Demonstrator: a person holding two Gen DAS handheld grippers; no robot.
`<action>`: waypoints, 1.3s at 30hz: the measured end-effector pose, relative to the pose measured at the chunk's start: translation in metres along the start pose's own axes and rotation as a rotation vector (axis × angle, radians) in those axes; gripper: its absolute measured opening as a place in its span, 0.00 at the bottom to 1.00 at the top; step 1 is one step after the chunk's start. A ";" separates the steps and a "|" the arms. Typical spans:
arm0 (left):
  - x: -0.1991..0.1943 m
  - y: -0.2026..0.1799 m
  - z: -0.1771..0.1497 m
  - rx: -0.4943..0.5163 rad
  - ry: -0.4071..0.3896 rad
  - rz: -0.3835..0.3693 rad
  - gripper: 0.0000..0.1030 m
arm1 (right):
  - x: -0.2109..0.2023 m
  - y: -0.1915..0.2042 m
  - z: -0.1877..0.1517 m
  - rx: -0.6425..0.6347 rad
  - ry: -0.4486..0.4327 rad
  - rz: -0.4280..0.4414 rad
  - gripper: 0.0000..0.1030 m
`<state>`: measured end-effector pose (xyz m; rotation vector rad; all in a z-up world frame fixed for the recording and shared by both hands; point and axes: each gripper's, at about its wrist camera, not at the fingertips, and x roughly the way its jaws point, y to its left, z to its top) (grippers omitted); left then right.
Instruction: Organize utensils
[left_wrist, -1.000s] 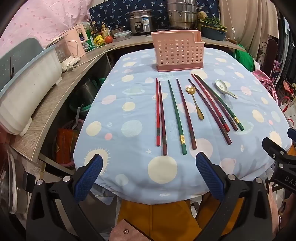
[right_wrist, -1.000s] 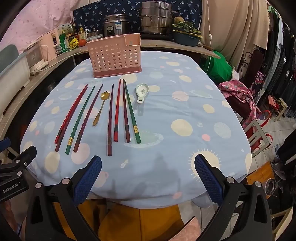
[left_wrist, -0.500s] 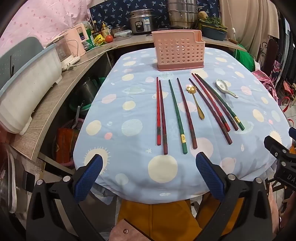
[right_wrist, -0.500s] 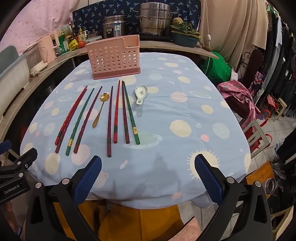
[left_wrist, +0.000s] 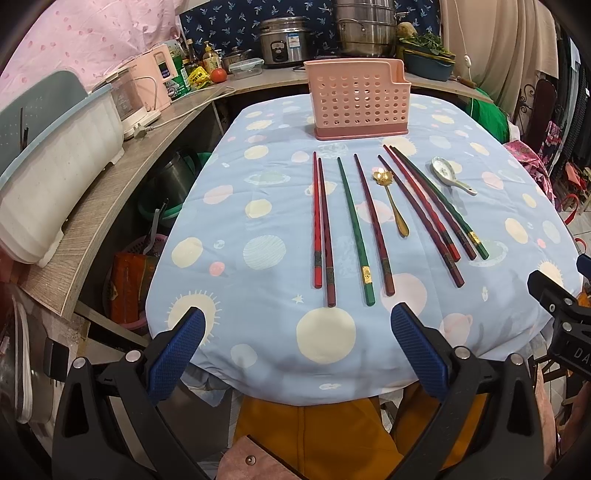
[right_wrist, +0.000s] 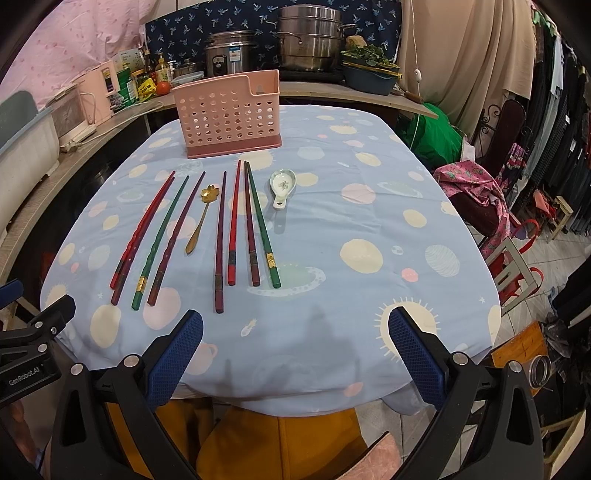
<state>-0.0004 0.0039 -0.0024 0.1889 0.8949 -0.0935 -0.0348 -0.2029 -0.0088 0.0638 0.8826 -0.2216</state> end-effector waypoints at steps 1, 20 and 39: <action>0.000 0.000 0.000 0.000 0.000 0.001 0.93 | 0.000 0.000 0.000 0.001 0.000 0.000 0.94; 0.002 0.000 -0.001 -0.002 0.003 0.000 0.93 | -0.001 0.001 0.000 -0.002 0.000 0.001 0.93; 0.003 0.001 -0.002 -0.004 0.001 -0.001 0.93 | -0.001 0.001 0.000 -0.003 -0.001 0.001 0.93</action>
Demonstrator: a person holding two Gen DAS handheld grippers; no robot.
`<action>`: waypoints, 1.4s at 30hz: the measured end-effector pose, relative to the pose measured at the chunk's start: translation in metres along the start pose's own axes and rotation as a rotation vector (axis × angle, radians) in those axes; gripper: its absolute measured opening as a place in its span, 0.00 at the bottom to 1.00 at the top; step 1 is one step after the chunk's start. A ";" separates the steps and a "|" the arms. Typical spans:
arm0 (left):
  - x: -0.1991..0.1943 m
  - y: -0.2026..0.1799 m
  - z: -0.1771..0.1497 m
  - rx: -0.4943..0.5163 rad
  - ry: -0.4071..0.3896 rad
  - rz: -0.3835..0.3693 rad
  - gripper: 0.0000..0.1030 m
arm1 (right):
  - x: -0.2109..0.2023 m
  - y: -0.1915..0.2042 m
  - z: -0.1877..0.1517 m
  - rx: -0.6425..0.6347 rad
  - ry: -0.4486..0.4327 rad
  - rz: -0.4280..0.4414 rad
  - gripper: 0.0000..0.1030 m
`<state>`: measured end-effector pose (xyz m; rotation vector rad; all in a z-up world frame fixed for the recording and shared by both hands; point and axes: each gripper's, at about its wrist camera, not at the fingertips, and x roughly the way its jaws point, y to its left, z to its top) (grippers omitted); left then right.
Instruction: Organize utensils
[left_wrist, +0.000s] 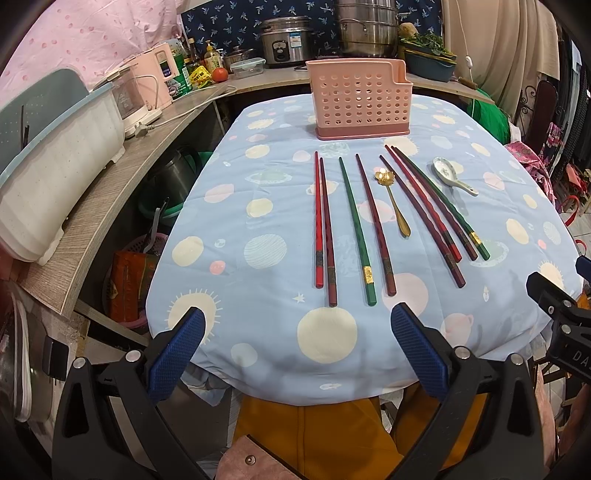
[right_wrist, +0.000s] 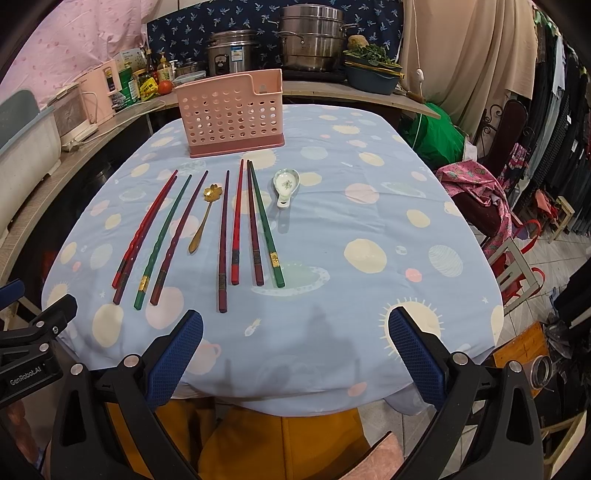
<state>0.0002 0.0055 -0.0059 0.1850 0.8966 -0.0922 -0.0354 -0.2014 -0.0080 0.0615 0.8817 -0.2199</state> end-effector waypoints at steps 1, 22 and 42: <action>0.000 0.000 0.000 0.001 0.000 0.000 0.93 | 0.000 0.000 0.000 0.000 0.000 0.001 0.93; -0.001 0.000 0.001 -0.003 0.003 -0.001 0.93 | 0.001 0.001 0.000 0.002 0.001 0.001 0.93; 0.025 0.015 0.006 -0.059 0.068 -0.041 0.93 | 0.008 0.007 0.001 0.012 0.020 0.011 0.93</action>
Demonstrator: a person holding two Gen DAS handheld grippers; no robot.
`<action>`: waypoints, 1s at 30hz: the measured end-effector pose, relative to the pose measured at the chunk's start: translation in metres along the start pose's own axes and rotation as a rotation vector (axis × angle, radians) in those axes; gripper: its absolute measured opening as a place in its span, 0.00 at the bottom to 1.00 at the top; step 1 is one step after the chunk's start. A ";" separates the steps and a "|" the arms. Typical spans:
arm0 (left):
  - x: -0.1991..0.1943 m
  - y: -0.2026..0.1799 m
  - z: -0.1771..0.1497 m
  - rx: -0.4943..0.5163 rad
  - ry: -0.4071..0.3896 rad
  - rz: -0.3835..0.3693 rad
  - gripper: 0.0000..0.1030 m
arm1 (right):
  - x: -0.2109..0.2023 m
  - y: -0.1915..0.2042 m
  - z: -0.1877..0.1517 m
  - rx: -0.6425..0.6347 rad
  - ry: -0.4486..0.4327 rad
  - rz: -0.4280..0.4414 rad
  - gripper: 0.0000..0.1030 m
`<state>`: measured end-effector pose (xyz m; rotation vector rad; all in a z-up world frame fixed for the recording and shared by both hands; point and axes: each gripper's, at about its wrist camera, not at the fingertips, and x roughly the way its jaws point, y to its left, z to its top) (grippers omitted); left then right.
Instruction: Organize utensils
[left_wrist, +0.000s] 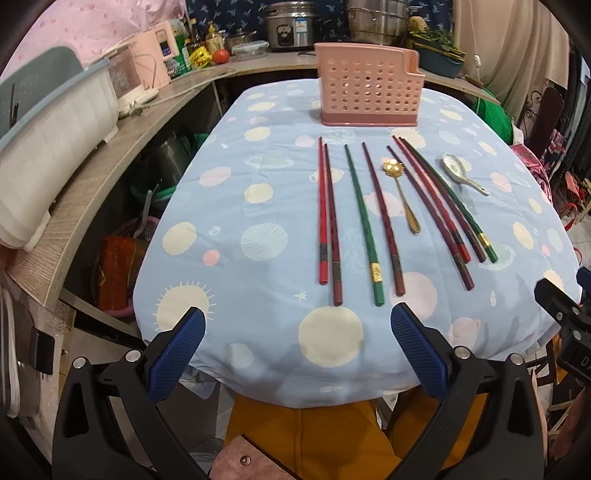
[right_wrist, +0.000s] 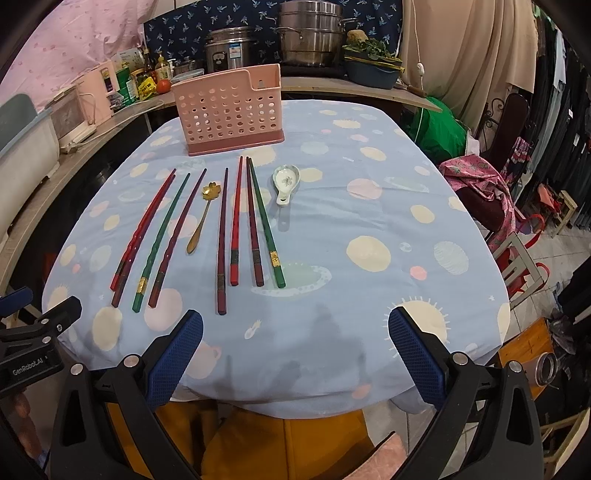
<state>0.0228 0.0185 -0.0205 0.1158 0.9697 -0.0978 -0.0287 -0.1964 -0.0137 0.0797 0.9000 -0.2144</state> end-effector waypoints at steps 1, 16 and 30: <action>0.005 0.003 0.002 -0.012 0.008 -0.004 0.93 | 0.003 -0.001 0.001 0.003 0.007 0.002 0.93; 0.073 0.017 0.030 -0.032 0.075 0.008 0.84 | 0.045 -0.004 0.027 0.025 0.056 0.002 0.93; 0.094 0.015 0.038 -0.023 0.096 -0.045 0.60 | 0.064 -0.001 0.046 0.022 0.065 0.015 0.93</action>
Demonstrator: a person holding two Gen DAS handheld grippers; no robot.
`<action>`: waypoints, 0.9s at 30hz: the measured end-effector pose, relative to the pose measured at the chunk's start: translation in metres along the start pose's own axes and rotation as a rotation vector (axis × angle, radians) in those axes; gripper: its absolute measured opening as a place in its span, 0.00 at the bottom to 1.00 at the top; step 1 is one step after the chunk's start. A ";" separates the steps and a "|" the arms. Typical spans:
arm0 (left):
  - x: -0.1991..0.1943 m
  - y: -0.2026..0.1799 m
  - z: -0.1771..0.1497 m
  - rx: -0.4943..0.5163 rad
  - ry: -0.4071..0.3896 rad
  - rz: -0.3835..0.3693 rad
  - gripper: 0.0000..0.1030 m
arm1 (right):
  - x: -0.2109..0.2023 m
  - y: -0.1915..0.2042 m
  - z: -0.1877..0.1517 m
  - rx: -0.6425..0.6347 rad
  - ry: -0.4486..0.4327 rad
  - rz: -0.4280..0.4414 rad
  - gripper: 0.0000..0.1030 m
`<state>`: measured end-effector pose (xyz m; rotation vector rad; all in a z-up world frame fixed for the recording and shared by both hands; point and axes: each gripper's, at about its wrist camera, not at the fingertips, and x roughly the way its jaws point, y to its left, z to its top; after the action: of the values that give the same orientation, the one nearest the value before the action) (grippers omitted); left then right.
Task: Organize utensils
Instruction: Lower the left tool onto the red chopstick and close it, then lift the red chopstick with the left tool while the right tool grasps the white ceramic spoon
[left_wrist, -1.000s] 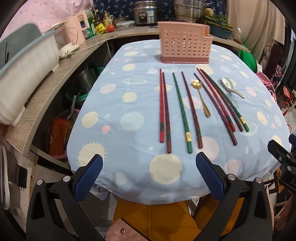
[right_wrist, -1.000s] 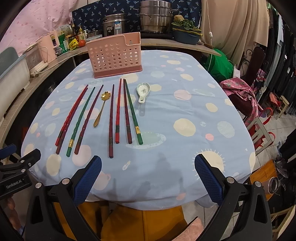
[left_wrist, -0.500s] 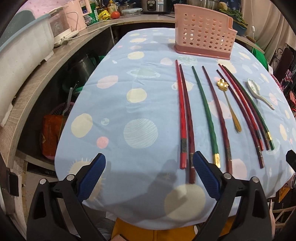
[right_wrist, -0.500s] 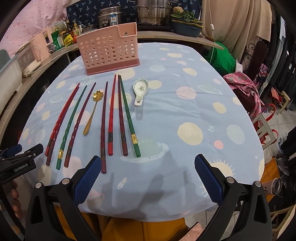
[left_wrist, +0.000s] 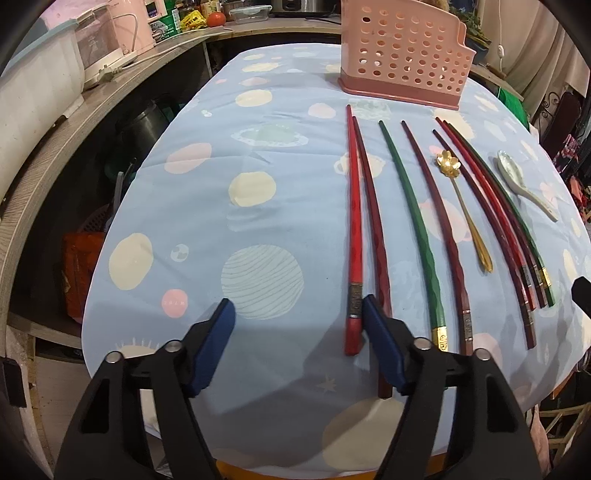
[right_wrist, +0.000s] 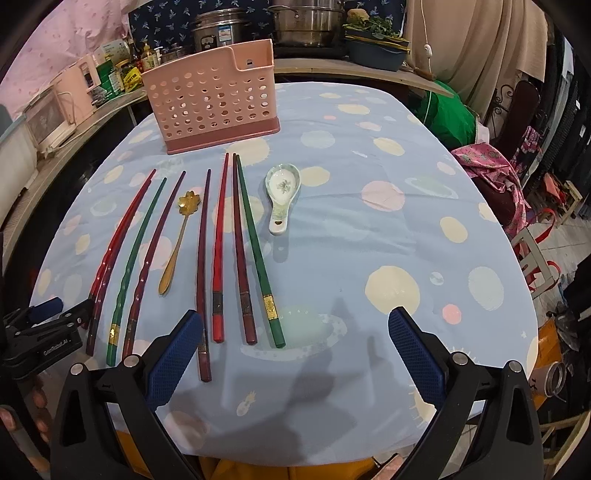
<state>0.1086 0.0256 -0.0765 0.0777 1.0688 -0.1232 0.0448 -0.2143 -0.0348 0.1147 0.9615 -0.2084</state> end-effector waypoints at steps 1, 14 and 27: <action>0.000 -0.001 0.000 0.003 -0.002 -0.003 0.53 | 0.001 0.000 0.002 0.000 -0.003 0.005 0.93; 0.001 -0.005 0.009 0.000 -0.001 -0.039 0.10 | 0.039 -0.008 0.053 0.076 -0.008 0.111 0.47; 0.000 -0.005 0.009 0.000 0.001 -0.031 0.10 | 0.077 -0.017 0.058 0.153 0.057 0.204 0.12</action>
<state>0.1160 0.0193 -0.0725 0.0612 1.0709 -0.1514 0.1295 -0.2518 -0.0652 0.3589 0.9831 -0.0906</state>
